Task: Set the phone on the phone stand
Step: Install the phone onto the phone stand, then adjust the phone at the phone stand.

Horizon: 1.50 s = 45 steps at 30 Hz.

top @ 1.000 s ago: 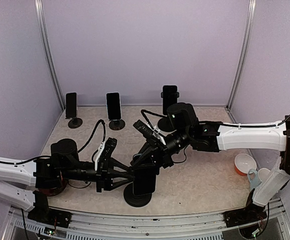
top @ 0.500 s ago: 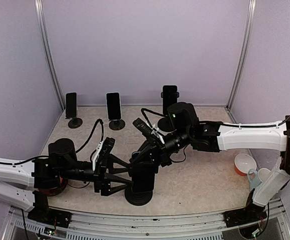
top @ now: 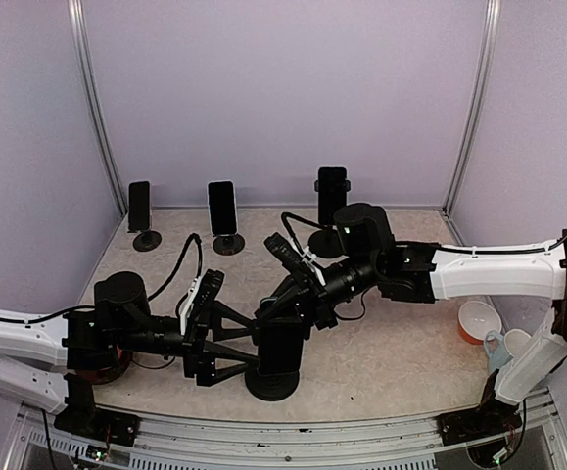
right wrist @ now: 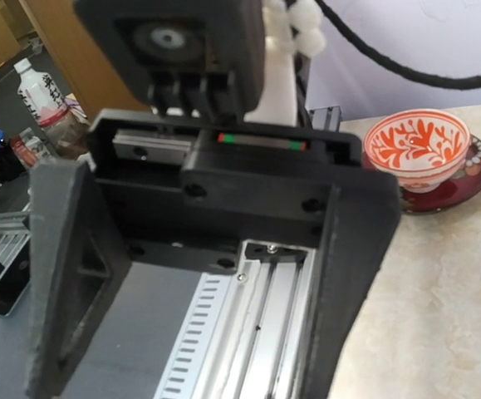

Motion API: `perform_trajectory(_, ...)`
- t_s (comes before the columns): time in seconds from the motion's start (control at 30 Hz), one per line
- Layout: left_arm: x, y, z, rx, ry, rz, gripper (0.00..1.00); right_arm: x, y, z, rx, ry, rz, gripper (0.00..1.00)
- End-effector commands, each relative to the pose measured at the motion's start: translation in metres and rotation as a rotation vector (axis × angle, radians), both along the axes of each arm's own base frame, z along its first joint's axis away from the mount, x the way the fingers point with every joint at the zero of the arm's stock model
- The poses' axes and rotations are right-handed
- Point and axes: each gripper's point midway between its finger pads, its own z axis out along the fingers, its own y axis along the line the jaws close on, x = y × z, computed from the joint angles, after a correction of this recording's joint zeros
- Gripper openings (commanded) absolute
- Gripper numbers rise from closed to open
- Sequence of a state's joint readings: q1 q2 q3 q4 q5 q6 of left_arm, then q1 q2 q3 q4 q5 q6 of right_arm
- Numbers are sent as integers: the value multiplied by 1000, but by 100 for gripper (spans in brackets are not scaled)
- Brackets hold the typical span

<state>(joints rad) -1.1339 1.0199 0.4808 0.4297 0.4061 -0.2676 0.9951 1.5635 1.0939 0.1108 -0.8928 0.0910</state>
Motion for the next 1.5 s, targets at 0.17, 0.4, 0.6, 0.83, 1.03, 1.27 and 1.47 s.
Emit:
perform_trajectory(0.17, 2, 8, 11, -43, -19, 28, 98, 22, 0, -44, -152, -10, -112, 9)
perform_trajectory(0.4, 12, 23, 14, -70, -15, 95, 99, 19, 0, -35, -140, 16, -99, 35)
perform_trajectory(0.6, 17, 29, 11, -75, -2, 123, 99, 20, 0, -26, -126, 23, -118, 54)
perform_trajectory(0.83, 17, 29, 9, -73, 2, 126, 99, 16, -4, 2, -71, 36, -121, 78)
perform_trajectory(1.03, 20, 28, 7, -66, 7, 139, 99, 12, -16, 28, -26, 20, -151, 80)
perform_trajectory(1.27, 29, 23, 3, -41, 23, 172, 99, 12, -38, 44, -13, 0, -246, 82)
perform_trajectory(1.47, 32, 15, 3, -30, 37, 174, 95, 14, -58, 28, -59, -4, -349, 82)
